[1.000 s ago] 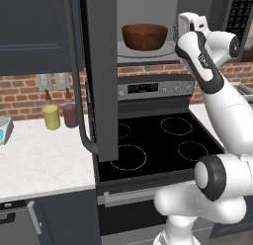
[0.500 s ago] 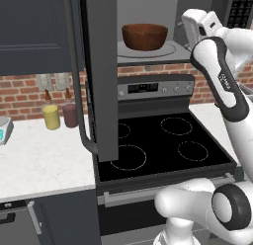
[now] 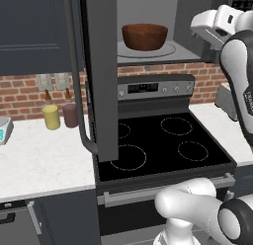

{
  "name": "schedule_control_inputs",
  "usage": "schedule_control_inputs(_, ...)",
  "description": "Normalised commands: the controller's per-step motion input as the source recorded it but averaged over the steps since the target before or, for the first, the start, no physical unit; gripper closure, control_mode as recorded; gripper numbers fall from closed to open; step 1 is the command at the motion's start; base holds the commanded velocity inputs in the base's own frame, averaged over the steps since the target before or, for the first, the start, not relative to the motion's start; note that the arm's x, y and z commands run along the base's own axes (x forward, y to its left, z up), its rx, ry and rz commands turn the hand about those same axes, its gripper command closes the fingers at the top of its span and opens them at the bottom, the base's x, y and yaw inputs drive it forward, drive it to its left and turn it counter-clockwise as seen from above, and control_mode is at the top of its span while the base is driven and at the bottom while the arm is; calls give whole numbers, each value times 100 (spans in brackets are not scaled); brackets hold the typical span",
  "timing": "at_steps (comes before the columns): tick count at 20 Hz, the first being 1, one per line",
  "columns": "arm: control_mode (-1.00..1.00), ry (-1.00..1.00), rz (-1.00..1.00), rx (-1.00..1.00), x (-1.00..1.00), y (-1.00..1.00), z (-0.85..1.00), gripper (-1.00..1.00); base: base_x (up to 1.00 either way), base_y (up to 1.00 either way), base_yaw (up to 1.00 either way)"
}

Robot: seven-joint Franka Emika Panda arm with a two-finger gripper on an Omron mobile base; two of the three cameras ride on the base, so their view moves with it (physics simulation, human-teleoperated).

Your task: Open the microwave, place the bowl with waffle inside the microwave, then close the microwave door and turn it on.

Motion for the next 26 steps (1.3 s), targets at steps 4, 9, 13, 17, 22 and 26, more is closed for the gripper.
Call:
schedule_control_inputs(4,-100,2,1,-63,-94,-14,-74,-100,0,0,0)
schedule_control_inputs(9,-100,-1,0,-57,-68,-9,-74,-100,0,0,0)
schedule_control_inputs(13,-100,5,5,-68,-38,-3,-63,-100,0,0,0)
schedule_control_inputs(17,-100,8,8,-56,-21,-6,-57,-100,0,0,0)
schedule_control_inputs(22,-100,15,7,-44,-3,-4,-44,-100,0,0,0)
schedule_control_inputs(26,-100,17,5,-33,0,-1,-45,-100,0,0,0)
